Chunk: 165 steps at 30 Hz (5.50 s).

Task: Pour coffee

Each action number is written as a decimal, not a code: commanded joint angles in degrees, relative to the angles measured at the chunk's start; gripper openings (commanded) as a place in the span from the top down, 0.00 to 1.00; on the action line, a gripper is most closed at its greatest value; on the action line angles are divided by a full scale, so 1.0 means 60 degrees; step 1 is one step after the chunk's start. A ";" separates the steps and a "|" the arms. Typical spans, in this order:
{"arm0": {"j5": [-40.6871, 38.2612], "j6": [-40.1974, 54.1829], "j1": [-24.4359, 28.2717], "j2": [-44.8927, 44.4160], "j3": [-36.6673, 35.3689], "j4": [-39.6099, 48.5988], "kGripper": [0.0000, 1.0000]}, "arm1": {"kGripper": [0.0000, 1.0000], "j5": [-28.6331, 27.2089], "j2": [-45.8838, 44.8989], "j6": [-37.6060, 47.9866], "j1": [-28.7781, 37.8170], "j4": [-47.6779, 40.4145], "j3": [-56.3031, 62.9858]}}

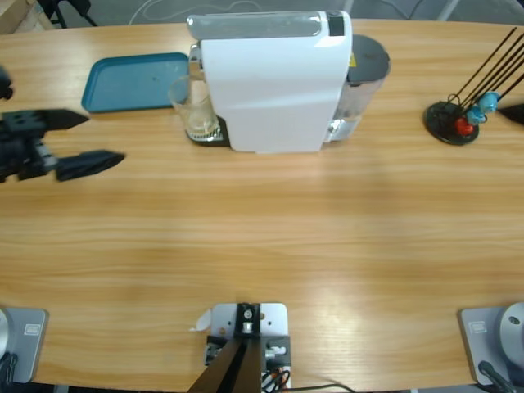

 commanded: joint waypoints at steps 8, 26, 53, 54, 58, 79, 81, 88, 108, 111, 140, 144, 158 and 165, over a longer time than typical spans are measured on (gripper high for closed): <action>0.0159 -0.0298 -0.0635 -0.1285 -0.1008 0.2408 0.00 | 1.00 0.2654 0.5595 0.0476 -0.2676 0.1826 -0.6184; 0.0546 -0.0298 -0.0567 0.0195 -0.0823 0.1037 0.00 | 1.00 0.3738 0.7702 0.0921 -0.3004 0.2826 -0.7807; 0.0657 -0.0298 -0.0473 0.0532 -0.0759 0.0890 0.00 | 1.00 0.3870 0.8118 0.0818 -0.2489 0.3277 -0.7980; 0.0657 -0.0295 -0.0473 0.0532 -0.0759 0.0890 0.00 | 1.00 0.3891 0.8162 0.0818 -0.2486 0.3277 -0.7992; 0.0657 -0.0283 -0.0473 0.0558 -0.0759 0.0890 0.00 | 1.00 0.3941 0.8244 0.0804 -0.2489 0.3277 -0.7977; 0.0657 -0.0283 -0.0473 0.0620 -0.0686 0.0744 0.00 | 1.00 0.3984 0.8355 0.0657 -0.2477 0.3206 -0.7611; 0.0657 -0.0283 -0.0473 0.0620 -0.0686 0.0744 0.00 | 1.00 0.3984 0.8349 0.0643 -0.2477 0.3218 -0.7576; 0.0657 -0.0280 -0.0462 0.0664 -0.0686 0.0729 0.00 | 1.00 0.3984 0.8437 0.0613 -0.2477 0.3198 -0.7599; 0.0663 -0.0278 -0.0459 0.0754 -0.0516 0.0647 0.00 | 1.00 0.3823 0.8718 0.0613 -0.2462 0.3277 -0.6676; 0.0672 -0.0269 -0.0459 0.0787 -0.0519 0.0468 0.00 | 1.00 0.3636 0.8165 0.0361 -0.2462 0.3277 -0.7107; 0.0657 -0.0295 -0.0459 0.0620 -0.0498 0.0055 0.00 | 0.00 0.3232 0.6509 0.1243 -0.2096 0.2749 -0.7022; 0.0657 -0.0283 -0.0459 0.0649 -0.0522 0.0055 0.00 | 0.00 0.3147 0.6509 0.1243 -0.2096 0.2749 -0.6978; 0.0657 -0.0254 -0.0459 0.0687 -0.0481 -0.0006 0.00 | 0.00 0.2332 0.3931 0.0812 -0.2096 0.2755 -0.3310; 0.0174 -0.0196 -0.0517 0.0297 -0.0188 0.0008 0.00 | 0.00 0.2332 0.0407 -0.0184 -0.2052 -0.0784 0.1243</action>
